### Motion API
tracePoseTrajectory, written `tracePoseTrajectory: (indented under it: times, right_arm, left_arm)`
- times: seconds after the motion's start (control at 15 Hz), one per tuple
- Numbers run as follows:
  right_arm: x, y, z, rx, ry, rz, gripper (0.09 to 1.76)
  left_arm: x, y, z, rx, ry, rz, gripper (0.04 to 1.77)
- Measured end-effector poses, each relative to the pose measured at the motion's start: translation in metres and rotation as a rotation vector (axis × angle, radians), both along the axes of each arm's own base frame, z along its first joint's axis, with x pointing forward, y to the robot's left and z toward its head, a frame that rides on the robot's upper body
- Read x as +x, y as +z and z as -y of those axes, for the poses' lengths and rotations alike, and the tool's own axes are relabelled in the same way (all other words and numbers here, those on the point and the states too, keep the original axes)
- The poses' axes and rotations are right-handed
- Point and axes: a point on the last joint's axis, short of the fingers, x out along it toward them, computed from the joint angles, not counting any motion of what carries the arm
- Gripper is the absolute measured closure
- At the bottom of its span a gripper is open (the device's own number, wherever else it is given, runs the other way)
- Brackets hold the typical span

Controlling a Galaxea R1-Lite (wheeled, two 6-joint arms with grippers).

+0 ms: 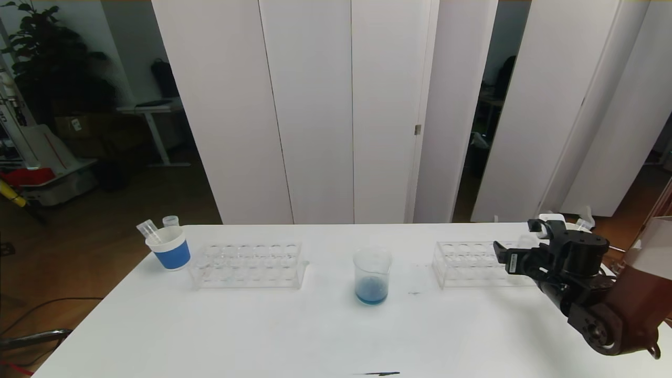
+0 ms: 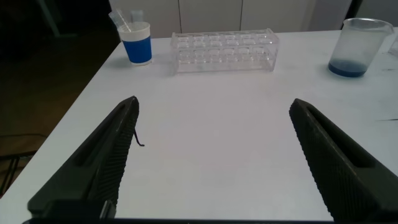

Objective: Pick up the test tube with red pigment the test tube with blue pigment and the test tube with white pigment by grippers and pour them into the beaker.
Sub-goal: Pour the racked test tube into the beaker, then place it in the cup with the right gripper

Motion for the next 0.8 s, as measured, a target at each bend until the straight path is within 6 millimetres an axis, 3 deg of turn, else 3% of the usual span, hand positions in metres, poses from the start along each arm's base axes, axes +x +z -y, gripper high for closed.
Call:
tracePoseTrajectory:
  times: [0.07,0.13,0.2,0.27,0.33,0.47,0.8]
  right_arm:
    - [0.0004,0.0000,0.0001,0.000,-0.007,0.001,0.63]
    - [0.0006,-0.0002,0.0002,0.001,-0.011,0.001,1.11]
    - [0.0007,-0.0003,0.0002,0.004,-0.012,0.002,1.38]
    - [0.0008,-0.0004,0.0000,0.004,-0.012,0.002,1.38]
    - [0.0009,-0.0003,0.0002,0.004,-0.013,0.002,1.15]
    - [0.0009,-0.0003,0.0002,0.004,-0.013,0.002,1.28]
    - [0.0010,0.0002,0.0005,0.005,-0.013,0.004,1.28]
  left_arm:
    - [0.0000,0.0000,0.0000,0.000,0.000,0.000,0.08]
    - [0.0000,0.0000,0.0000,0.000,0.000,0.000,0.08]
    - [0.0000,0.0000,0.0000,0.000,0.000,0.000,0.08]
    - [0.0000,0.0000,0.0000,0.000,0.000,0.000,0.08]
    - [0.0000,0.0000,0.0000,0.000,0.000,0.000,0.08]
    - [0.0000,0.0000,0.0000,0.000,0.000,0.000,0.08]
    - [0.0000,0.0000,0.0000,0.000,0.000,0.000,0.08]
